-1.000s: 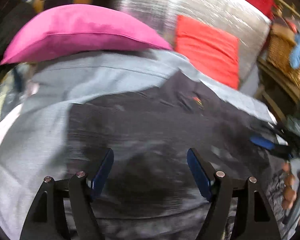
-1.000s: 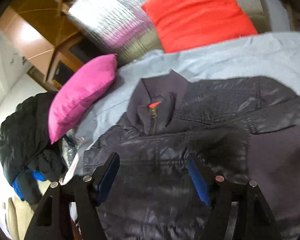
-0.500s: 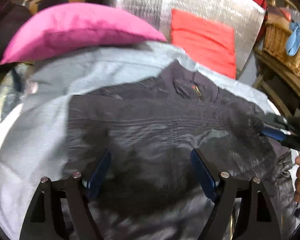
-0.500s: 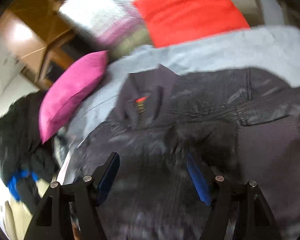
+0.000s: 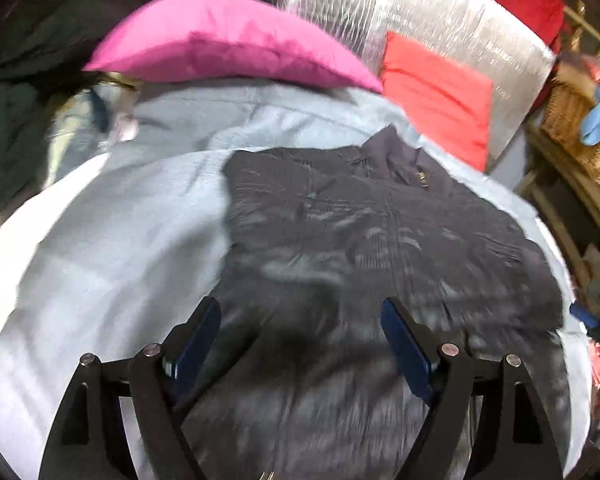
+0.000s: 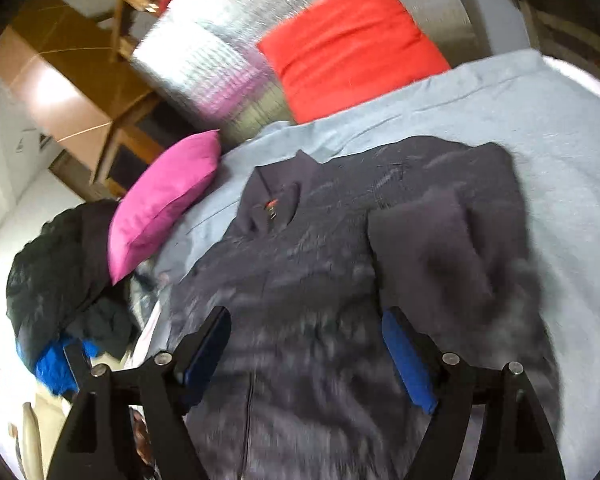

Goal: Fold large clothes
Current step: 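Grasp the ribbed jacket hem with both tools and lift it toward the collar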

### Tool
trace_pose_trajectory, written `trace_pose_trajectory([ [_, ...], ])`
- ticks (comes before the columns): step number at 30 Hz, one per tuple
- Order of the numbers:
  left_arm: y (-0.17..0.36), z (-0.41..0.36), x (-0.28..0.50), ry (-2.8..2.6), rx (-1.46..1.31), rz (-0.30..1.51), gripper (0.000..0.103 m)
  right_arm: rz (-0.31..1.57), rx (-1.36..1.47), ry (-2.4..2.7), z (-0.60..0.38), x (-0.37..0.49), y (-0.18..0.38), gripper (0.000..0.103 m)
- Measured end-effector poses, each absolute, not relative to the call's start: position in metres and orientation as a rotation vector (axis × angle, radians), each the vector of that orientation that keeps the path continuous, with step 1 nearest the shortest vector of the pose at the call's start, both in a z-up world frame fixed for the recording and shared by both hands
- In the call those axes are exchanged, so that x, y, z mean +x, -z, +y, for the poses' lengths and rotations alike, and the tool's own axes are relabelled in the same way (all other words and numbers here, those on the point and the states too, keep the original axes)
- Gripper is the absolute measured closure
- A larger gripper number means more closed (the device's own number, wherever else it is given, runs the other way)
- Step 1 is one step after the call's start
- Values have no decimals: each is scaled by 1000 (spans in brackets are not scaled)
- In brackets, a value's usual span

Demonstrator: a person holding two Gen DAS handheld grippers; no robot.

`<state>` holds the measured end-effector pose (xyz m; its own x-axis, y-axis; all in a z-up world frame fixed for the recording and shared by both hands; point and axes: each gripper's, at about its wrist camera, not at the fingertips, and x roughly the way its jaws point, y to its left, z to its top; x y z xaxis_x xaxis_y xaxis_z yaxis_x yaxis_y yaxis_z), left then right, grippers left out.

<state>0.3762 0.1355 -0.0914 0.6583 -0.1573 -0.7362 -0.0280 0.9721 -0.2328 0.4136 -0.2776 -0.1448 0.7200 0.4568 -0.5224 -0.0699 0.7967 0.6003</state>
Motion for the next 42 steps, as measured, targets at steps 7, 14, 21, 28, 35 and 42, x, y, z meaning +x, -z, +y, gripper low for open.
trace_pose_trajectory([
  [7,108,195,234,70,-334,863,19,780,488,-259,-316,272,180,22],
  [14,154,197,153,121,-396,960,19,856,623,-237,-347,165,253,22],
  [21,170,175,138,153,-414,996,19,830,678,-315,-325,135,265,22],
  [28,176,173,139,83,-377,1010,49,869,626,-247,-322,127,271,60],
  [35,171,188,122,87,-433,994,43,859,571,-218,-315,119,260,48],
  [42,173,172,114,63,-334,1011,67,880,542,-215,-303,117,270,70],
])
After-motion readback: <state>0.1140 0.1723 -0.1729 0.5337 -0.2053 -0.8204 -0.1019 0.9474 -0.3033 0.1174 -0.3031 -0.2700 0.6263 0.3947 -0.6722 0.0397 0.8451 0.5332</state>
